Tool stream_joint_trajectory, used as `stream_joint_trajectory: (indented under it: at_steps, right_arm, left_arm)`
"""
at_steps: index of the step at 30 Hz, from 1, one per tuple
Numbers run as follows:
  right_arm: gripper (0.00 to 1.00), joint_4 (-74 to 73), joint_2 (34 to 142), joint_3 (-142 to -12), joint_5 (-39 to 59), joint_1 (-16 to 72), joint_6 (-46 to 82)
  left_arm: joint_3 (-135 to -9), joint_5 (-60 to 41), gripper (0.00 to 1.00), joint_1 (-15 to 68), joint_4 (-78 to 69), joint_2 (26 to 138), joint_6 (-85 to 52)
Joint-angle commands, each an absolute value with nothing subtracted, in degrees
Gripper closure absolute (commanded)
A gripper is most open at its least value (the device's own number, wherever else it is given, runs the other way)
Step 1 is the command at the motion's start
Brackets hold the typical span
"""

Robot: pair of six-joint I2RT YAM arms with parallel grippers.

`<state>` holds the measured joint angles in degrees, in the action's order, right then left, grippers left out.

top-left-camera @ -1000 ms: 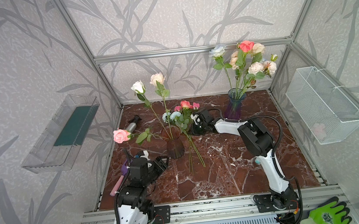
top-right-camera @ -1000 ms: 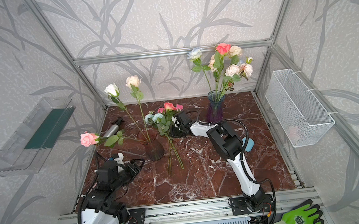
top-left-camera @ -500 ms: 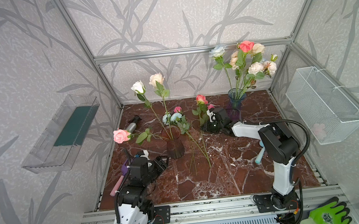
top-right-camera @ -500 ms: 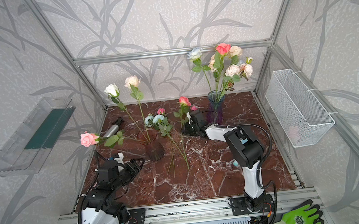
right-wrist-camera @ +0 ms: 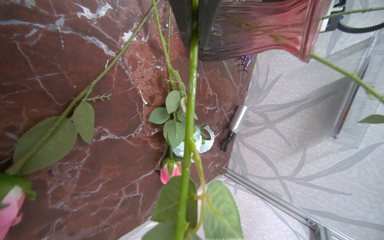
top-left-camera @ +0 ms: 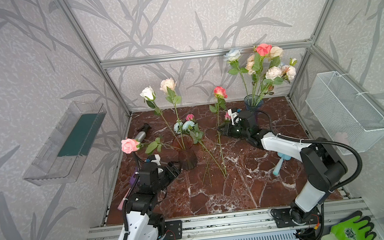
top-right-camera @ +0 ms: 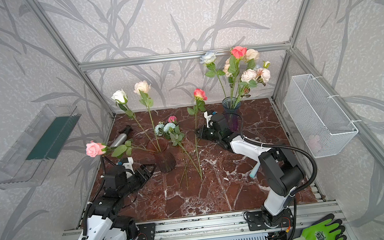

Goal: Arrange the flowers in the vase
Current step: 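Lift the pink rose up out of the bunch with the right gripper, then carry the pink rose over the red vase and lower its stem in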

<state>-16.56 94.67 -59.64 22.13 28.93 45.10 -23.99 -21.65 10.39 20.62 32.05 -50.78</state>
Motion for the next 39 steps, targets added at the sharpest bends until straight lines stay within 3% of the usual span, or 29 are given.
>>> stream_joint_trajectory:
  at_steps: [1,10,15,22,31,39]
  right_arm:
    - [0.99,-19.7,89.1,-59.9,20.2,31.3,41.8]
    - [1.0,-19.4,78.3,-62.8,7.2,42.1,26.4]
    - [0.99,-25.2,76.7,-65.8,3.8,46.4,20.8]
    - [1.0,-38.3,83.7,-73.1,2.7,49.5,19.7]
    - [1.0,-41.7,95.1,-86.1,4.1,51.6,20.4]
    - [1.0,-41.0,100.6,-82.5,2.8,52.7,17.7]
  left_arm:
    - [-26.4,-21.8,0.29,10.6,21.8,30.2,-48.3]
    - [-32.6,-14.8,0.26,10.5,31.1,21.6,-44.3]
    - [-38.0,-4.5,0.26,10.5,37.0,17.4,-41.6]
    - [-41.0,3.6,0.26,10.5,38.4,14.8,-41.8]
    - [-36.7,-0.2,0.24,10.5,38.5,11.6,-45.3]
    - [-33.6,-3.3,0.24,10.5,38.4,9.8,-47.0]
